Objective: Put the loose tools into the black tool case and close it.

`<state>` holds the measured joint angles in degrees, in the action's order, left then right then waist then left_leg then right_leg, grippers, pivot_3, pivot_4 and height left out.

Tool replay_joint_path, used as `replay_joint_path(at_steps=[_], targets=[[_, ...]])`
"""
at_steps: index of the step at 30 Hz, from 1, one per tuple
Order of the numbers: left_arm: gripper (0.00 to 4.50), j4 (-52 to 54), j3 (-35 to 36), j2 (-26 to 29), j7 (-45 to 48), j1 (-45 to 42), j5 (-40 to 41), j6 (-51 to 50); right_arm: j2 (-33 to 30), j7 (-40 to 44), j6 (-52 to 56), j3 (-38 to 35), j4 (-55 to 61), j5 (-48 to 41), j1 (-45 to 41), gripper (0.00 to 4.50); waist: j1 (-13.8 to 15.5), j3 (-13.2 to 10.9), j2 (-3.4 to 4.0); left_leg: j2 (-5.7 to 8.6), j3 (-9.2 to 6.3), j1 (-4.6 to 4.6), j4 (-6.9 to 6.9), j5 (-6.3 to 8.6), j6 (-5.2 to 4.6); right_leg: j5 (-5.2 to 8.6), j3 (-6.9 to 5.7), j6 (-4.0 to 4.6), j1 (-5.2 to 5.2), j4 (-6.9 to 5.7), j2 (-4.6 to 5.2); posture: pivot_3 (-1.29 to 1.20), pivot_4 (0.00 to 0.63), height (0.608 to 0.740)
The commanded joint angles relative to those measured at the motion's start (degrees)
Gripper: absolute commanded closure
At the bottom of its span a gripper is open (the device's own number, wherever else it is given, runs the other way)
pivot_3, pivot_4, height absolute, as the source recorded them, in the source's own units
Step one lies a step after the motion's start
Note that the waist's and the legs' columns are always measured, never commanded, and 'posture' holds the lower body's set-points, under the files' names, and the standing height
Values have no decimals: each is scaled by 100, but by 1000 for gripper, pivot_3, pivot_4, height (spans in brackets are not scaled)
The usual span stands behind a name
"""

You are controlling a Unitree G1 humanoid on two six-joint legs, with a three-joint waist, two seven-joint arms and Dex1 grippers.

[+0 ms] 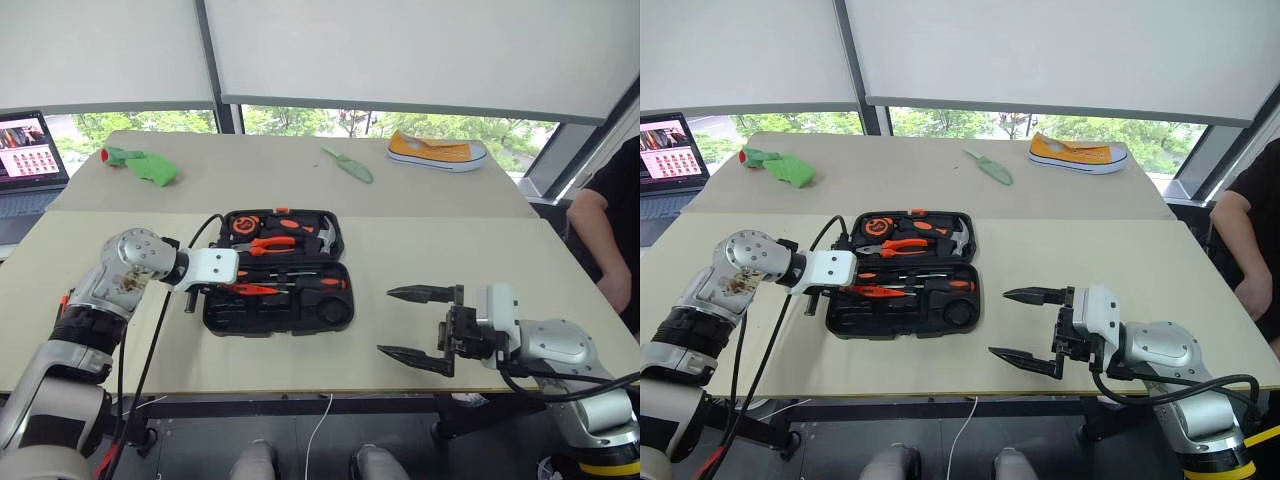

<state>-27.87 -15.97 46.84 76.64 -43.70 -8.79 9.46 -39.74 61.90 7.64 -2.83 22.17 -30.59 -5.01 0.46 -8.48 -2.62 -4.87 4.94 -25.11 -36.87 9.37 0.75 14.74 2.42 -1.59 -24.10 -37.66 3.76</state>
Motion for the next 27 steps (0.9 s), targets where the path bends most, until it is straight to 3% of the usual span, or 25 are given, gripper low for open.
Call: replay_joint_path(at_steps=[1,3,5,6,10,15,21,25,27], targets=[[4034,-154,-96,49,42,25,-138,-94,-10,-5,17,-95,211,-125,-6,0,-4,0,0,0,0,1,0,0,0,0,1,0,0,-1,-1,0,150,740],[4034,-108,-75,-9,34,42,-87,-175,1,-3,22,-82,200,-119,-29,0,-3,0,0,0,-1,2,0,0,0,0,1,0,0,-2,-1,0,150,740],[3027,-69,-37,-49,75,69,17,-77,7,-4,26,-81,200,-121,-32,0,0,0,1,0,-1,2,0,0,0,0,2,0,1,-2,-1,0,150,740],[2881,-56,-3,-62,58,81,65,0,6,-4,28,-85,205,-125,-28,0,-2,0,0,0,0,2,0,0,0,0,2,0,1,-2,-1,0,150,740],[1394,-115,311,-125,308,60,619,239,-2,-6,49,-93,215,-137,-9,0,-14,0,0,1,1,0,1,1,0,1,4,1,-1,2,0,0,150,740],[1394,-308,803,-126,633,4,1358,256,-10,10,61,-90,205,-142,7,0,-2,-2,-3,1,0,-8,1,1,-1,2,2,0,-6,1,-1,0,150,740],[1394,-718,1146,-121,695,117,1696,216,25,19,53,-39,129,-116,-55,0,2,-2,-3,1,-1,-7,0,1,-1,2,1,0,-5,0,-1,0,150,740],[2386,-862,1254,-312,561,245,1787,218,56,16,38,-7,101,-99,-67,0,24,-2,-3,1,-1,-7,-1,1,0,2,1,0,-4,1,0,0,150,740],[3131,-880,1258,-405,460,304,1769,260,70,14,29,-3,105,-87,-51,0,25,-2,-3,1,-1,-8,-2,1,-1,2,1,0,-3,2,0,0,150,740]])
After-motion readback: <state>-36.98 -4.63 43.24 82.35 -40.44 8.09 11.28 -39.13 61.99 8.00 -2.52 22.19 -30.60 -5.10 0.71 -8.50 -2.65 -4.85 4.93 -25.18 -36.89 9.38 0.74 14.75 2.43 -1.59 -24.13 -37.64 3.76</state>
